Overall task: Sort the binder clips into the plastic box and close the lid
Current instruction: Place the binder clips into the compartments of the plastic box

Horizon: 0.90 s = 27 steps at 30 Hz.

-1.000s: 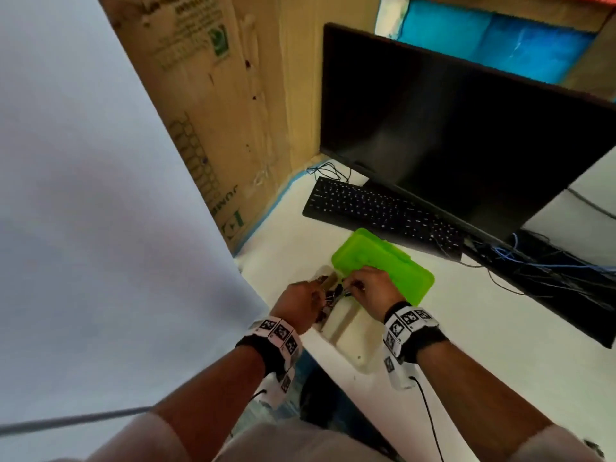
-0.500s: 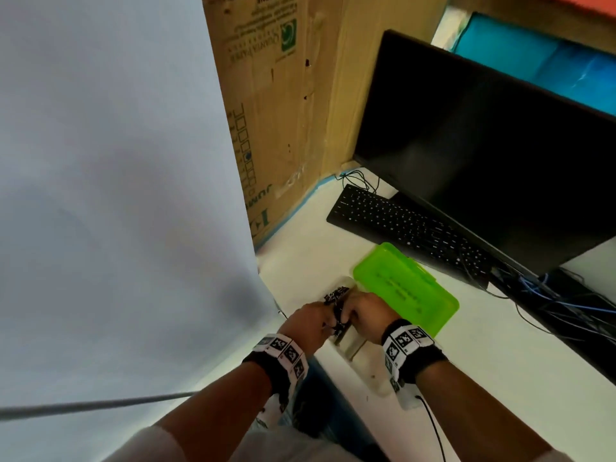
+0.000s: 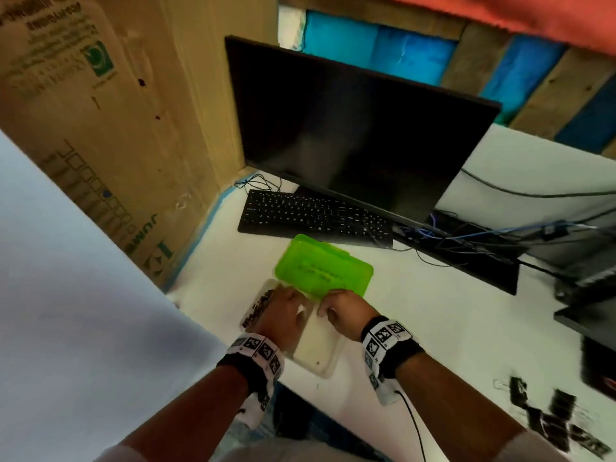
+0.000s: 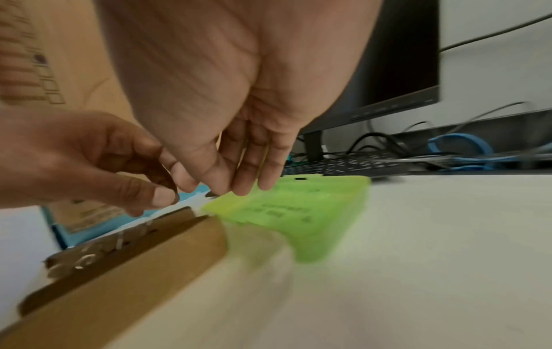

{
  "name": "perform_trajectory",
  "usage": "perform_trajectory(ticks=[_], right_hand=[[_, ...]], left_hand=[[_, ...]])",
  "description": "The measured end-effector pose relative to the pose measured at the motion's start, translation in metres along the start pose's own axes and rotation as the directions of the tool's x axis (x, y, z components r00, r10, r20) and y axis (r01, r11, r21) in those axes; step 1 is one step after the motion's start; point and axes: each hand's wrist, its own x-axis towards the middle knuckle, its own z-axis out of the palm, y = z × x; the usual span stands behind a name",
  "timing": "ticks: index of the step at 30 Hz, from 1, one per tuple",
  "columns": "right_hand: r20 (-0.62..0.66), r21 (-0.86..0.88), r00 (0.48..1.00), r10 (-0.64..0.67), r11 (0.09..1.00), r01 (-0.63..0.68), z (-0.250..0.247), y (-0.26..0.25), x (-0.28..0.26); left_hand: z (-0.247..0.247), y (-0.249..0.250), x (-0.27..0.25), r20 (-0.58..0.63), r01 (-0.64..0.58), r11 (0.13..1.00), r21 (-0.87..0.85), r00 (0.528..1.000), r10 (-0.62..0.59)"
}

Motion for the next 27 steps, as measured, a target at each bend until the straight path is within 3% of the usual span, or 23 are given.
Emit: perform_trajectory(ticks=[6, 12, 16, 21, 23, 27], right_hand=[[-0.098, 0.050, 0.970, 0.223, 0.974, -0.219, -0.023, 0.058, -0.074], [-0.149, 0.093, 0.897, 0.416, 0.909, -0.406, -0.034, 0.116, -0.158], [-0.216, 0.164, 0.801, 0.559, 0.829, -0.535, -0.041, 0.150, -0.213], [-0.268, 0.314, 0.650, 0.711, 0.703, -0.638, -0.040, 0.185, -0.282], [-0.237, 0.325, 0.654, 0.718, 0.693, -0.644, -0.034, 0.191, -0.302], [-0.216, 0.387, 0.663, 0.717, 0.686, -0.616, -0.019, 0.194, -0.324]], left_hand=[[0.042, 0.077, 0.031, 0.143, -0.162, 0.978, -0.132, 0.973, 0.180], [0.093, 0.154, 0.050, 0.293, -0.323, 0.933, -0.157, 0.887, 0.356], [0.124, 0.199, 0.051, 0.461, -0.359, 0.919, -0.164, 0.796, 0.393], [0.162, 0.236, 0.043, 0.689, -0.376, 0.917, -0.134, 0.629, 0.359], [0.172, 0.247, 0.040, 0.733, -0.383, 0.915, -0.130, 0.584, 0.348], [0.188, 0.265, 0.033, 0.752, -0.404, 0.902, -0.152, 0.545, 0.371]])
